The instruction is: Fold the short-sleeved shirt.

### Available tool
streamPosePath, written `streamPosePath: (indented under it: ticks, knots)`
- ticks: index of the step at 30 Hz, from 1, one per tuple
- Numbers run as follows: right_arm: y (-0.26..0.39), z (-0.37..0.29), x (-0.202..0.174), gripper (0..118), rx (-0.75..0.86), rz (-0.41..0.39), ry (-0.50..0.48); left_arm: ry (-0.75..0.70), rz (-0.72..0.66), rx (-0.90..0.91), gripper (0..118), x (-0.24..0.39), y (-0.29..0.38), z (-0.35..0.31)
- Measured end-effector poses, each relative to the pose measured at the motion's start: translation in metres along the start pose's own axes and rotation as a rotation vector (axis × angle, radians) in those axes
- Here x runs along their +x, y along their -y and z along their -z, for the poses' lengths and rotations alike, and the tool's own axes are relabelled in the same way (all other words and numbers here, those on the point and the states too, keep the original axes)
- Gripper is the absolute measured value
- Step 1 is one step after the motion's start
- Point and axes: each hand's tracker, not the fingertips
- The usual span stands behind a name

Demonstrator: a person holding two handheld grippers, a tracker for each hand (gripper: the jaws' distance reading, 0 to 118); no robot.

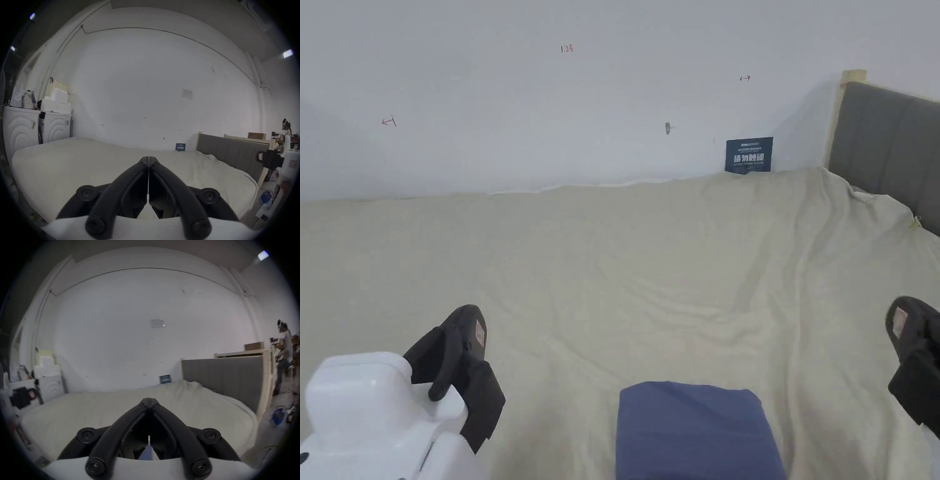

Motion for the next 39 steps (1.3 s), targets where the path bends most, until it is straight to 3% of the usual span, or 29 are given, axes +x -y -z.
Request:
streamPosePath:
  ticks: [3,6,8,11,13,15,17,19,20,21,23,24,29,35,39]
  knots:
    - [-0.016,0.047,0.001,0,-0.267,0.037,-0.180,0.039,0.068,-0.104,0,-0.002,-0.006,0.017]
    - [0.015,0.124,0.003,0,-0.762,0.115,-0.254,0.051,0.028,-0.216,0,-0.009,0.003,0.032]
    - [0.061,0.165,0.008,0,-1.016,0.189,-0.255,0.062,-0.038,-0.281,0,-0.017,0.016,0.042]
    - [0.128,0.205,0.019,0,-1.187,0.176,-0.169,0.072,-0.111,-0.415,0,-0.031,0.041,0.058]
    - [0.152,0.216,0.026,0,-1.224,0.161,-0.118,0.107,-0.163,-0.524,0,-0.041,0.056,0.073]
    - [0.167,0.218,0.032,0,-1.247,0.212,-0.125,0.173,-0.260,-0.633,0,-0.058,0.075,0.093]
    - [0.168,0.215,0.037,0,-1.234,0.279,-0.134,0.246,-0.484,-0.754,0,-0.080,0.092,0.121]
    - [0.166,0.214,0.038,0,-1.234,0.262,-0.142,0.279,-0.639,-0.862,1,-0.081,0.103,0.150]
    - [0.166,0.213,0.038,0,-1.231,0.255,-0.153,0.328,-0.645,-0.933,7,-0.084,0.110,0.166]
    - [0.167,0.213,0.039,0,-1.229,0.246,-0.163,0.373,-0.634,-0.989,32,-0.084,0.118,0.180]
    - [0.168,0.209,0.041,0,-1.225,0.242,-0.174,0.449,-0.578,-1.089,93,-0.076,0.126,0.201]
    - [0.169,0.209,0.043,0,-1.222,0.249,-0.178,0.498,-0.590,-1.155,113,-0.073,0.134,0.214]
    - [0.171,0.200,0.048,0,-1.205,0.341,-0.177,0.618,-0.831,-1.441,118,-0.058,0.181,0.250]
    - [0.174,0.203,0.057,0,-1.215,0.403,-0.189,0.671,-0.831,-1.451,118,-0.011,0.207,0.255]
    - [0.180,0.205,0.063,0,-1.214,0.418,-0.221,0.807,-0.834,-1.452,118,0.020,0.219,0.263]
